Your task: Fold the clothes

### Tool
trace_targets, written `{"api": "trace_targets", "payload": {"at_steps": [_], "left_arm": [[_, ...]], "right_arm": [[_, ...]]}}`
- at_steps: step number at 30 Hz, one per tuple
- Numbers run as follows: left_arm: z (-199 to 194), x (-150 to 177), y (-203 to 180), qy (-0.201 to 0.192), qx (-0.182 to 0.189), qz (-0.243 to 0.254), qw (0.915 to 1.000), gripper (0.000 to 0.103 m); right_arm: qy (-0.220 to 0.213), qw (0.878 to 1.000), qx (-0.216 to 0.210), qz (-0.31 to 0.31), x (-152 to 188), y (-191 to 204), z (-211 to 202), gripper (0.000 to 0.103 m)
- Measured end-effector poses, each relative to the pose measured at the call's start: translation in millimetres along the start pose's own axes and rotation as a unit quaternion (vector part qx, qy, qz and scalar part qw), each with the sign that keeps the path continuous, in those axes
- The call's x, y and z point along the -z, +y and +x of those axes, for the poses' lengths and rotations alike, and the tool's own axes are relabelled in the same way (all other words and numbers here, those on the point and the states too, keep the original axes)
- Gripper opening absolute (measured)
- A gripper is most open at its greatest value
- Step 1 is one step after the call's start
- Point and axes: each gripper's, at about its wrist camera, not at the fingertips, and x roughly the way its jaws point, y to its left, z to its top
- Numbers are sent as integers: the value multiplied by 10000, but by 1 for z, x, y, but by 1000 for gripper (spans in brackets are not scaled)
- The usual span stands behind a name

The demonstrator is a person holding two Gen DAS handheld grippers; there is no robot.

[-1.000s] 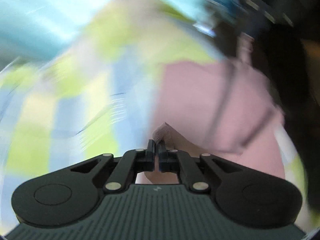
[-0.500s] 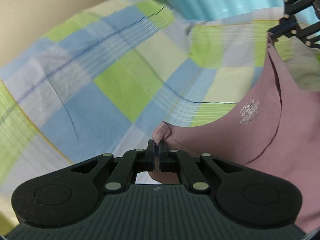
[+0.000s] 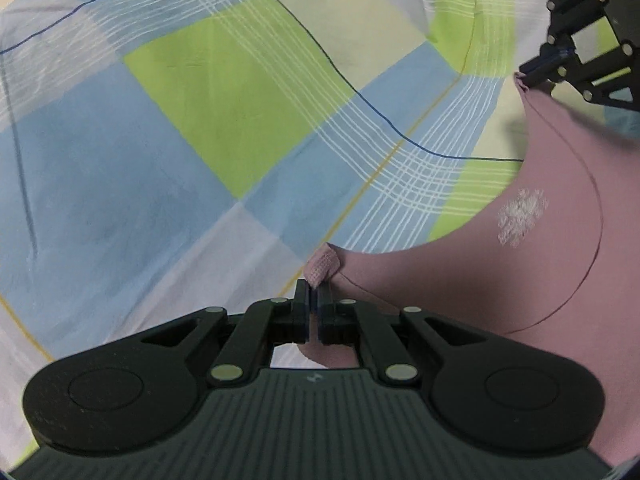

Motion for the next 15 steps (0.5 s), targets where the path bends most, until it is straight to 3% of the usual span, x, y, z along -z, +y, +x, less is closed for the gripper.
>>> {"api": "trace_targets", "payload": {"at_steps": [1,3,7,11,12,15], "left_arm": [[4,0,-1,37,22,-19,10000,4],[9,0,0,122,27,-79,9999,11],[-3,4,14,87,108,-543,9984,30],[-38,23,31,83,243,-925,9954,32],[-50,31,35,96,278,-1061,9939,33],[-88,64,44,251,449,-1449,9881,34]], "right_arm": [[76,9998,-209,13,1,0,5,0],[247,9983,-519,46,2,1,14,27],[315,9949,-732,625,10,-10,1,28],[276,9862,-930,1342,21,-25,-37,31],[268,9823,-1024,1543,26,-27,-50,36],[314,9684,-1368,2060,46,-29,-96,37]]}}
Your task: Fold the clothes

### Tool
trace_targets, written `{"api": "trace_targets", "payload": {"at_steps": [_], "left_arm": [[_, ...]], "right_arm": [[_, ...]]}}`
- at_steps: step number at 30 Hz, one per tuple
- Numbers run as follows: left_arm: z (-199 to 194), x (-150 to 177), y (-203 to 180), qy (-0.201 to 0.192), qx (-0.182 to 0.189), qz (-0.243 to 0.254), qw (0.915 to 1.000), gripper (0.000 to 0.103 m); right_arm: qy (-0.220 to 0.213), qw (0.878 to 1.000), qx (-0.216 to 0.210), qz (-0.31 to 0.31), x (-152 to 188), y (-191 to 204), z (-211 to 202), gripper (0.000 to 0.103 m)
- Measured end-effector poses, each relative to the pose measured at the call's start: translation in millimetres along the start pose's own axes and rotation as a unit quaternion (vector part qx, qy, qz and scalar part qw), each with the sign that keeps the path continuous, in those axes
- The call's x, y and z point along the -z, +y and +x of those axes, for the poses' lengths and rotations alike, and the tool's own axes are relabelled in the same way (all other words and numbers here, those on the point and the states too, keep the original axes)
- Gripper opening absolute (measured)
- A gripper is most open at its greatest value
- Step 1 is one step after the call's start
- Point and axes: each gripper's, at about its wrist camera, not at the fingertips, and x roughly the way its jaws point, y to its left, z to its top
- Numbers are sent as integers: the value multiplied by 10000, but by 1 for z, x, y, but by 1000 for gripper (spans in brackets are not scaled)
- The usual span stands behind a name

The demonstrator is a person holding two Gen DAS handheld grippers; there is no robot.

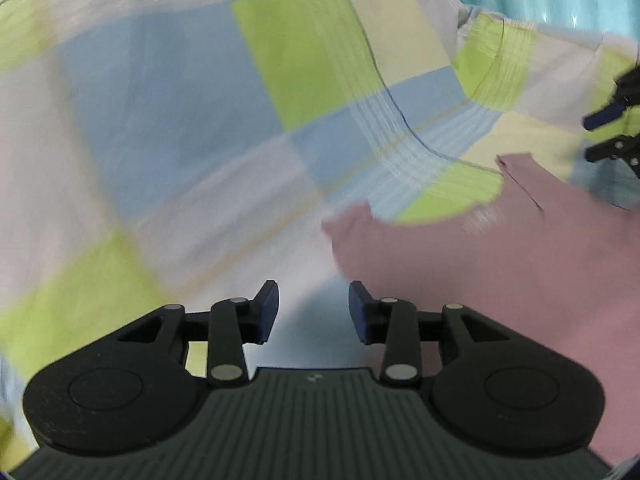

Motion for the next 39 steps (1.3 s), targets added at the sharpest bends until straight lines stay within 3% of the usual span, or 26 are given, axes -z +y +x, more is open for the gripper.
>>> {"api": "trace_targets", "payload": {"at_steps": [4,8,14,16,19,20,21,24,28,32,34,36,39], "left_arm": [[-51,51,9,403,233,-492,9977,34],[-97,101,6,834,602,-995,9897,34],[-150,149,-22,1055,1096,-1454,9776,35],[-163,157,-27,1029,1150,-1463,9771,35],[-172,164,-30,1044,1255,-1548,9744,33],[-170,163,-30,1050,1243,-1528,9748,22],[-171,162,-31,1063,1244,-1501,9750,3],[-175,162,-27,1063,1250,-1409,9763,0],[-185,163,-15,1071,1070,-1216,9810,0],[-192,175,-1,1276,1036,-1381,9767,0],[-195,181,2,1322,1198,-1601,9709,5],[-196,185,4,1352,1366,-1791,9649,23],[-193,189,0,1375,1509,-1881,9607,29]], "right_arm": [[44,9974,-411,586,32,18,-58,38],[108,9903,-788,1142,69,51,-112,40],[316,9684,-1163,2182,124,88,-179,44],[483,9609,-1319,2385,142,98,-194,45],[766,9540,-1389,2544,164,108,-199,46],[838,9495,-1440,2659,170,109,-196,46],[910,9447,-1491,2774,177,109,-193,46],[1124,9292,-1641,3115,198,111,-185,47],[1130,9067,-1965,3556,215,106,-171,47],[1101,9028,-2101,3588,221,105,-161,48],[1095,9001,-2138,3635,220,103,-155,49],[1068,8984,-2150,3677,219,102,-149,50],[936,8899,-2329,3810,221,99,-141,50]]}}
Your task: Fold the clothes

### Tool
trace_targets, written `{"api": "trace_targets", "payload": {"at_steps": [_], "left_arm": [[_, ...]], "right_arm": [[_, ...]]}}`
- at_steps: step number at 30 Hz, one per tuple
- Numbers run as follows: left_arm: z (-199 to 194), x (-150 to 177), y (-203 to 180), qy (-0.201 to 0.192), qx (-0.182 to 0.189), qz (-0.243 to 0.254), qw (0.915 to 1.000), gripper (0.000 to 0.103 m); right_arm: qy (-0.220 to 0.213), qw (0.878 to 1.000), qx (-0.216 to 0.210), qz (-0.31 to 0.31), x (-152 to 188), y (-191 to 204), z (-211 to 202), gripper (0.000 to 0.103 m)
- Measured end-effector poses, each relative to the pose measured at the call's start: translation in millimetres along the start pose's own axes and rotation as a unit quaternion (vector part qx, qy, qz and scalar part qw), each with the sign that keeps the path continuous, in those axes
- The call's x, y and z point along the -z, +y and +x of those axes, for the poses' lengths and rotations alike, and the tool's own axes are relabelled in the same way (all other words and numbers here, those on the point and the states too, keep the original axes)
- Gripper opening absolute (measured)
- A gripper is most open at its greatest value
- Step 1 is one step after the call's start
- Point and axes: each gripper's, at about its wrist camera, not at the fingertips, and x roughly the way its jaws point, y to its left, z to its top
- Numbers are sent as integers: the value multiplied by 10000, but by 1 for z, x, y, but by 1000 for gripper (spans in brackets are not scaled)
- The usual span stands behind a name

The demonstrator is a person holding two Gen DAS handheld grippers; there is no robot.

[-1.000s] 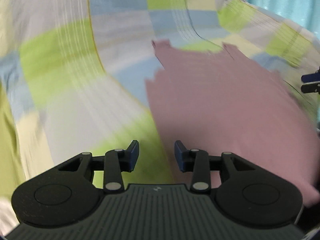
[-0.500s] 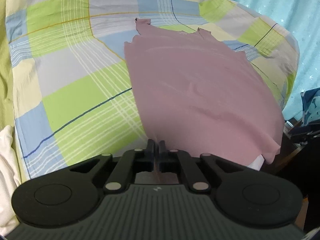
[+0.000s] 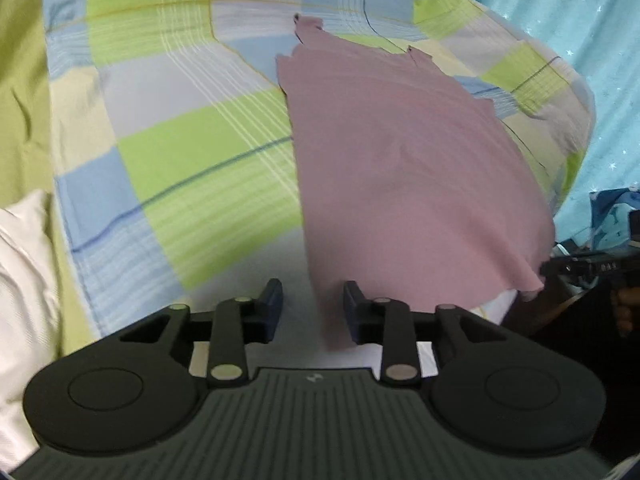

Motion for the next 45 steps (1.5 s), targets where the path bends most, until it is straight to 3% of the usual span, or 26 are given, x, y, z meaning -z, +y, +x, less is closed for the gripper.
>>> {"api": "trace_targets", "payload": {"at_steps": [4,5,6,7,9,14,17,25,35,37,39,45], "left_arm": [[2,-2,-2,-4,80,-26,10000,28],[3,-3,-4,10,86,7,10000,26],[4,-3,-6,33,86,82,9999,10],[5,-4,-9,57,85,162,9998,2],[5,-4,-13,61,67,288,9995,1],[-14,-7,-14,-169,-77,435,9989,0],[-21,-6,-12,-149,-144,493,9986,0],[-13,2,-9,22,-238,572,9981,0],[-1,3,-14,200,-413,857,9953,0],[-2,1,-11,257,-408,870,9950,1],[-4,-3,-8,342,-435,938,9941,5],[-23,-56,7,251,-1061,1531,9822,5]], "right_arm": [[1,9996,-279,74,-3,-4,3,48],[25,9995,-310,54,-3,-3,2,34],[50,9995,-305,57,-3,-2,2,10],[75,9995,-295,67,-3,-2,1,7],[75,9997,-208,98,-4,2,-3,4],[-53,10000,34,-52,-10,14,-36,3],[-43,10000,-46,2,-16,16,-50,3],[390,9990,125,-184,-12,26,-34,3],[406,9986,265,-219,-5,22,-28,3],[443,9979,373,-285,-7,23,-28,13],[468,9962,543,-503,-10,26,-31,30],[-53,9839,1022,-1468,-56,41,-71,30]]}}
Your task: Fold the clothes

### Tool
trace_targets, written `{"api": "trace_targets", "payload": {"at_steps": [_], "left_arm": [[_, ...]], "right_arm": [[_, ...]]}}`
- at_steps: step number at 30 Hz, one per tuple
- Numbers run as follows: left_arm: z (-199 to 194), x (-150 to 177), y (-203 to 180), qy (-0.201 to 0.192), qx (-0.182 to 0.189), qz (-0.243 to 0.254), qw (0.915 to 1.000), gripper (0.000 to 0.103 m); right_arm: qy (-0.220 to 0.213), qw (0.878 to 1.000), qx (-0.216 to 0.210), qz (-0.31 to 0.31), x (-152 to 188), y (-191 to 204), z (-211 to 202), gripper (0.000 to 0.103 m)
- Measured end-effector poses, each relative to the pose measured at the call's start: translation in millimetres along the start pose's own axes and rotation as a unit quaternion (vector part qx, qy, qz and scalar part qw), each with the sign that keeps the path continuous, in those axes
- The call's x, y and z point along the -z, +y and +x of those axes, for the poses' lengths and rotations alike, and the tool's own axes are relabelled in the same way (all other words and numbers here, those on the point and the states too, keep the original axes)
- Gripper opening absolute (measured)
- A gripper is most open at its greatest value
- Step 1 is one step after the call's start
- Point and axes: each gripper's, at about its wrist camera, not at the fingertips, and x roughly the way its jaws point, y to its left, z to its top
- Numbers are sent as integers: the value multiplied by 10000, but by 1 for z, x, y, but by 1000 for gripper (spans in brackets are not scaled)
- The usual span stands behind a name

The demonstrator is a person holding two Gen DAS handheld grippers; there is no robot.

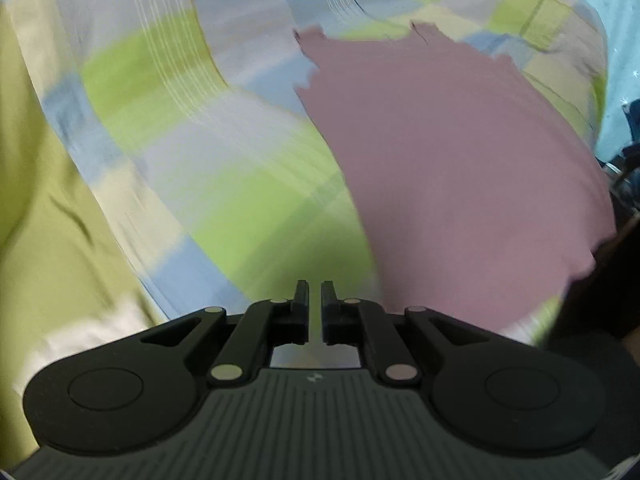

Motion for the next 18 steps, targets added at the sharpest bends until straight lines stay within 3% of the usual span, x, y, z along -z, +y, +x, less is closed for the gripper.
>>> {"api": "trace_targets", "payload": {"at_steps": [5,9,14,18], "left_arm": [[8,-81,23,-446,-166,487,9977,7],[36,-144,29,-882,-137,865,9922,19],[100,-217,19,-1232,-287,1980,9720,20],[159,-249,7,-1194,-287,2803,9520,21]], "right_arm": [[-540,9967,72,-595,-71,-13,-4,32],[-795,9928,39,-898,-136,-31,25,32],[-835,9878,110,-1307,-214,-63,94,37],[-748,9865,179,-1444,-262,-90,158,37]]}}
